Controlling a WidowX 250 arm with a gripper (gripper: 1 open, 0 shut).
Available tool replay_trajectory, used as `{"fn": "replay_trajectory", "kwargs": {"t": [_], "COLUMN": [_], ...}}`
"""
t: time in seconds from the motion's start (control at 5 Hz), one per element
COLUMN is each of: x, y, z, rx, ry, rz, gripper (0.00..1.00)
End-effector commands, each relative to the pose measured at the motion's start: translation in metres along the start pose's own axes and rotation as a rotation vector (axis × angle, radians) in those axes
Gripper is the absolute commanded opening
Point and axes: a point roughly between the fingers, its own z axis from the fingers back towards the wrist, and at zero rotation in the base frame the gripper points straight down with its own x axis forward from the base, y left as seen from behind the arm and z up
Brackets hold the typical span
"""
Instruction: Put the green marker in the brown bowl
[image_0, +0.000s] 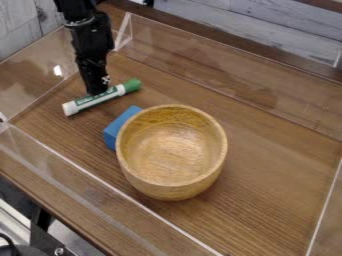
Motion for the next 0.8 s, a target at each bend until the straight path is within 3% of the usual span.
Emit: {"fn": "replay_trajectory", "kwargs": {"t": [0.0, 0.2, 0.4, 0.6], "x": [0.0003, -0.0002, -0.0006, -0.0008], "y": [0.0047, 0.0049, 0.0051, 0.0047], "z": [0.0134, 0.0126, 0.0115, 0.0131], "rx": [0.035, 0.030, 0.026, 0.022], "ry": [-0.035, -0.041, -0.047, -0.054], "rz": [0.009, 0.015, 0.019, 0.025], "gripper": [0.00, 0.00, 1.00, 0.00]}}
